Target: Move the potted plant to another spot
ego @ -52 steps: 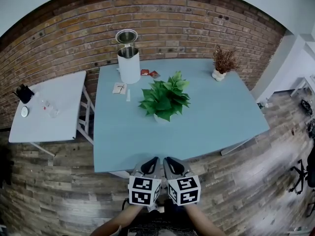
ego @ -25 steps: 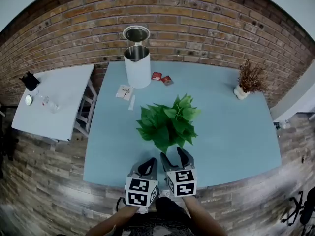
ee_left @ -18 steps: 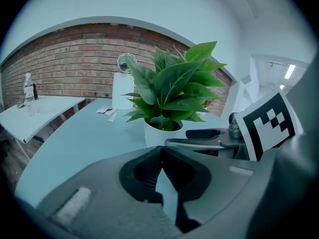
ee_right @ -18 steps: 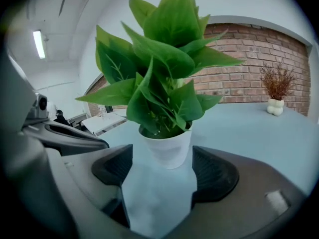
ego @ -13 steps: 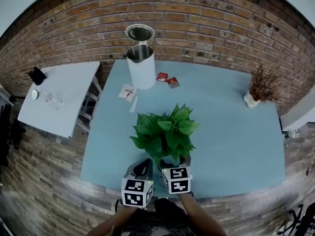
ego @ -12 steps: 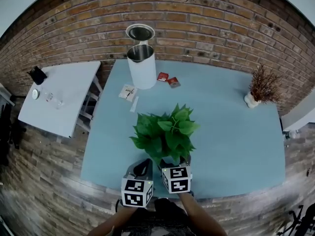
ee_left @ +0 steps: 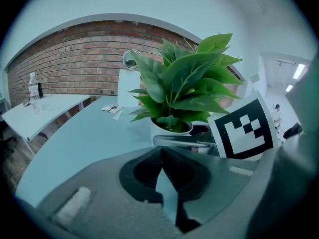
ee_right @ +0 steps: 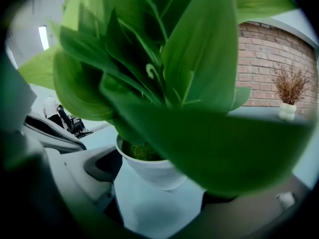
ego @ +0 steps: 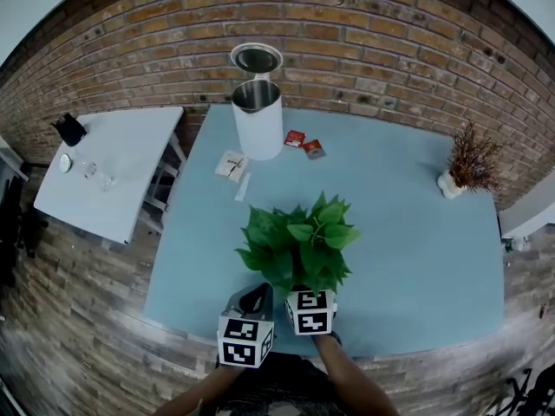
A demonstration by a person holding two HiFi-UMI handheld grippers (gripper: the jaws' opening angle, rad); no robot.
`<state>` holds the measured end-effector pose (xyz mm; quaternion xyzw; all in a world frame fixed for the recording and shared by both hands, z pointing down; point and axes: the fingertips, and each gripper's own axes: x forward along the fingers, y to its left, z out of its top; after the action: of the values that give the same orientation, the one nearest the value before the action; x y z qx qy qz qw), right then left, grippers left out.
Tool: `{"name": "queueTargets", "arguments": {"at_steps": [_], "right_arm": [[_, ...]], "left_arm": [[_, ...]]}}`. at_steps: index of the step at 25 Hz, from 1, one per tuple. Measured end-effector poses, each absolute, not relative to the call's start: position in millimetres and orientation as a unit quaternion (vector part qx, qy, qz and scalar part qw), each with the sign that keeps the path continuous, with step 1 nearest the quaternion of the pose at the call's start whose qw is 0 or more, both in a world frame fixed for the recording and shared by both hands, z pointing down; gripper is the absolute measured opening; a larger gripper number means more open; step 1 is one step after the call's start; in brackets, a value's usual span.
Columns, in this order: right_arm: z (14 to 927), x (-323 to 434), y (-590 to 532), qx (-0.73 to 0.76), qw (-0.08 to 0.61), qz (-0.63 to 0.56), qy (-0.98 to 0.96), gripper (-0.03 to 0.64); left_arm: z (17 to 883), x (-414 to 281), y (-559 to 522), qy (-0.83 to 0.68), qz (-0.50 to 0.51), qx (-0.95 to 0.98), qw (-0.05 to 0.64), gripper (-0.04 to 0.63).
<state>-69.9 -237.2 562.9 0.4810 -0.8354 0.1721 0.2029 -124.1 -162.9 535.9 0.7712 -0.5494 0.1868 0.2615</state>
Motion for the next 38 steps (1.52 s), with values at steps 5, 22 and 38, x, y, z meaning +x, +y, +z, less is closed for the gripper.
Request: {"name": "queueTargets", "arguments": {"at_steps": [5, 22, 38], "right_arm": [[565.3, -71.9, -242.8, 0.497, 0.217, 0.162, -0.825, 0.488], [563.2, -66.5, -237.9, 0.533, 0.206, 0.151, -0.807, 0.483], [563.4, -21.2, -226.9, 0.522, 0.214, 0.144, -0.813, 0.483]], "left_arm": [[532.2, -119.3, -165.3, -0.528, 0.185, 0.788, 0.257, 0.0], [533.2, -127.4, -167.7, -0.485, 0.172, 0.818, 0.256, 0.0], [534.1, -85.7, -174.6, -0.512, 0.168, 0.805, 0.249, 0.0]]}}
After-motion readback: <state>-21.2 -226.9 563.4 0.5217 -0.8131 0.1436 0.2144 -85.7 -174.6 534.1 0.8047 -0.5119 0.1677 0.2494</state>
